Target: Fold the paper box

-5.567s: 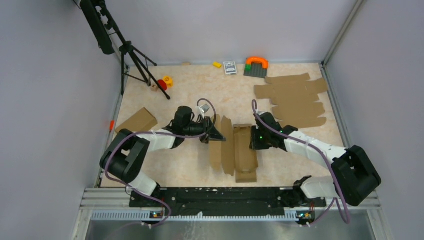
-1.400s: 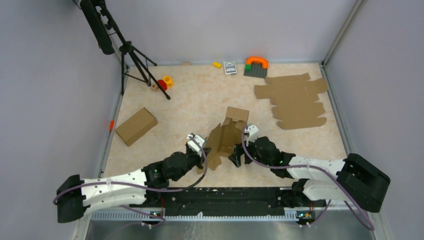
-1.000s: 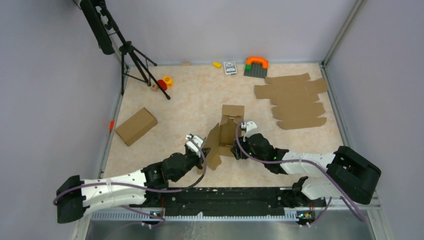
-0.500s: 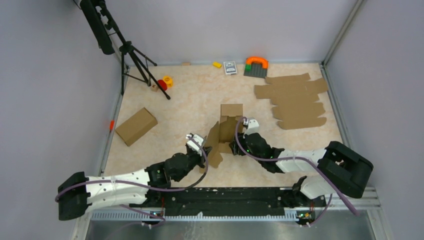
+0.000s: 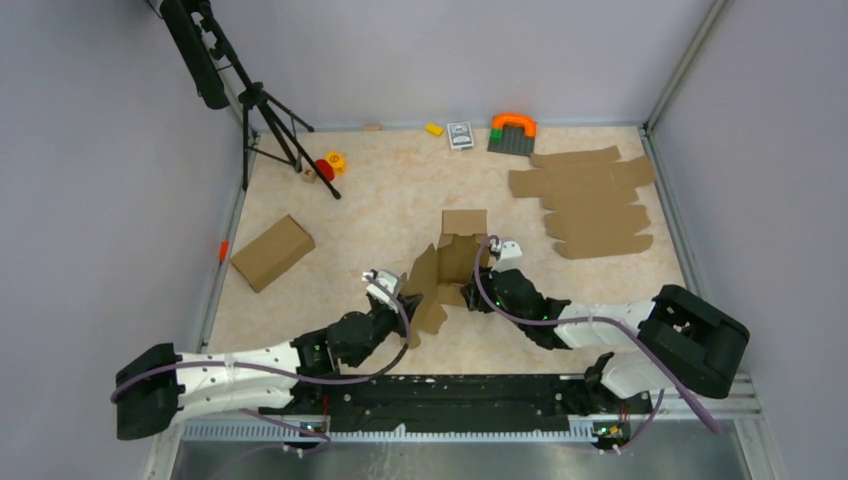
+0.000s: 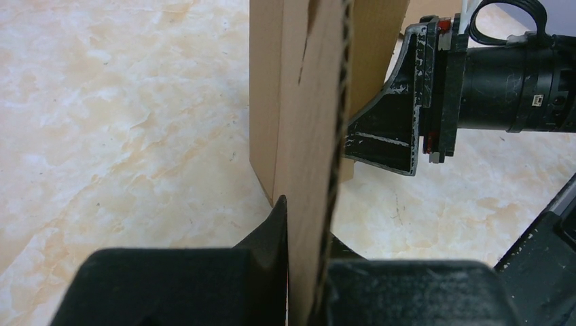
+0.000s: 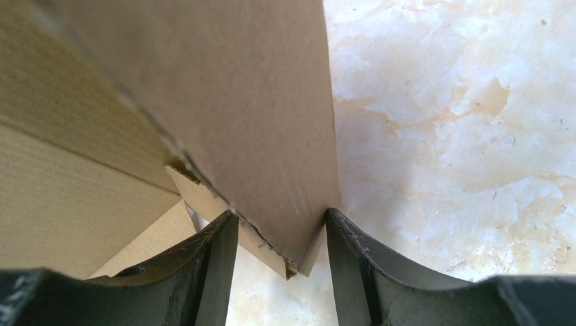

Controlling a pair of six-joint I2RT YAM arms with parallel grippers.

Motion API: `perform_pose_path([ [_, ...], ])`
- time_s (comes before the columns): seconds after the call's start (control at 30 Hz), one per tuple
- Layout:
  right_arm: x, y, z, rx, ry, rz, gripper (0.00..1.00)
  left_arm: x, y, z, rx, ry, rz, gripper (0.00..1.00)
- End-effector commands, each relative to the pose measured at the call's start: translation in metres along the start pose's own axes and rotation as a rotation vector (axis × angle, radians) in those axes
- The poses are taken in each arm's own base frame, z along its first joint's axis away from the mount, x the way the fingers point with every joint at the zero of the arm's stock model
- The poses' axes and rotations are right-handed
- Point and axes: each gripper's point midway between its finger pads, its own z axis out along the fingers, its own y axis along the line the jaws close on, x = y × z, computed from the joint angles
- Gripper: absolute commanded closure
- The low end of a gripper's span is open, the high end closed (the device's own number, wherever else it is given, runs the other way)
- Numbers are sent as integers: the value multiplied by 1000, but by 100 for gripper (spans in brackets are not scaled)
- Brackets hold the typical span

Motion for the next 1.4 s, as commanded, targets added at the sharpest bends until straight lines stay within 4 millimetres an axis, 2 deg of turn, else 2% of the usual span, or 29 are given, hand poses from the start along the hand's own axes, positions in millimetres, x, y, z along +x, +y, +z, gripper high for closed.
perform_pose_path([
  [0.0, 37, -10, 1, 43, 123, 18, 50, 56, 15, -9, -28, 154, 58, 100],
  [0.13, 36, -14, 10, 71, 106, -4, 50, 58, 24, -6, -68, 131, 79, 100],
  [0.33, 9, -16, 22, 126, 10, -93, 47, 44, 45, 3, -221, 79, 127, 100],
  [0.47, -4, -17, 25, 131, -59, -124, 47, 42, 56, 7, -299, 54, 150, 100],
  [0.57, -6, -16, 28, 128, -72, -139, 46, 47, 60, 12, -330, 71, 191, 100],
  [0.67, -2, -13, 32, 114, -57, -146, 41, 55, 62, 16, -356, 99, 213, 100],
  [0.9, -2, -12, 30, 108, -63, -124, 37, 57, 60, 19, -355, 105, 218, 100],
  [1.0, -9, -10, 26, 103, -82, -120, 29, 52, 57, 19, -346, 98, 211, 100],
  [1.07, -15, -10, 23, 106, -100, -120, 27, 46, 53, 20, -331, 87, 196, 100],
  [1.2, -24, -14, 16, 121, -130, -135, 27, 38, 43, 22, -285, 76, 158, 100],
  [1.37, -30, -8, 16, 82, -150, -199, 31, 31, 26, 23, -194, 69, 133, 100],
])
